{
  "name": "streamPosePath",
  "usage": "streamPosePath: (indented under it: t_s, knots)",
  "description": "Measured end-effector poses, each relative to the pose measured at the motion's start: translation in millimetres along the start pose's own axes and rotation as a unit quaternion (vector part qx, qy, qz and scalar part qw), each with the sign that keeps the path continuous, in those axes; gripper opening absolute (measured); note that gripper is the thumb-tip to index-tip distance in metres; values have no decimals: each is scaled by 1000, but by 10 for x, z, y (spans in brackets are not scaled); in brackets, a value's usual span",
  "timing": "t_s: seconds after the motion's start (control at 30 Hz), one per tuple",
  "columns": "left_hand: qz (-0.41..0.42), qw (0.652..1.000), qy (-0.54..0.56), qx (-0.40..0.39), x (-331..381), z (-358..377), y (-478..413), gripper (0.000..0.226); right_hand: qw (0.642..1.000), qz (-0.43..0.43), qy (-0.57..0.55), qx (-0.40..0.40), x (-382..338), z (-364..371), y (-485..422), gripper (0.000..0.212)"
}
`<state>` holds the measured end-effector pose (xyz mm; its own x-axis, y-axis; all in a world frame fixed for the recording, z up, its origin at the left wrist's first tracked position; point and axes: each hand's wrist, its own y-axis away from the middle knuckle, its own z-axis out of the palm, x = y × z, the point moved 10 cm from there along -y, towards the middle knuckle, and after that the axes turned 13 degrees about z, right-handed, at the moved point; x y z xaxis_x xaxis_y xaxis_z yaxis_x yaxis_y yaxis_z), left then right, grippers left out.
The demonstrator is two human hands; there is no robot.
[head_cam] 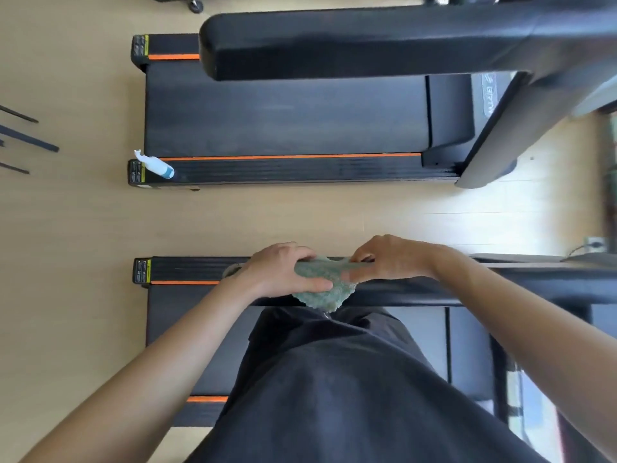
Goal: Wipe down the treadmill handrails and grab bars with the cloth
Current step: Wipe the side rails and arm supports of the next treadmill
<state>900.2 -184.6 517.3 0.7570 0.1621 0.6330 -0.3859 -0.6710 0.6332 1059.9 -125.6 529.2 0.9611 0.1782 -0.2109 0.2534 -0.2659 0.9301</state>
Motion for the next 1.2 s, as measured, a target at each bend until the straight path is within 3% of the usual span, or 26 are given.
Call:
streamPosePath:
  t_s: [0.17, 0.33, 0.47, 0.9, 1.2]
  knots:
    - [19, 999, 21, -20, -204, -7, 84, 86, 1000, 22, -4, 14, -112, 18, -96, 60]
    - [10, 999, 25, -42, -200, -34, 49, 71, 998, 8, 12, -60, -139, 125, -130, 75]
    - [9, 997, 27, -70, -22, 20, -103, 77, 998, 9, 29, -57, 50, 62, -119, 80]
    - [61, 987, -48, -142, 1142, 429, -915, 84, 998, 55, 20, 31, 1426, -133, 321, 91]
    - [98, 981, -26, -164, 1772, 808, -1561, 102, 988, 120, -14, 95, 2530, -200, 541, 104]
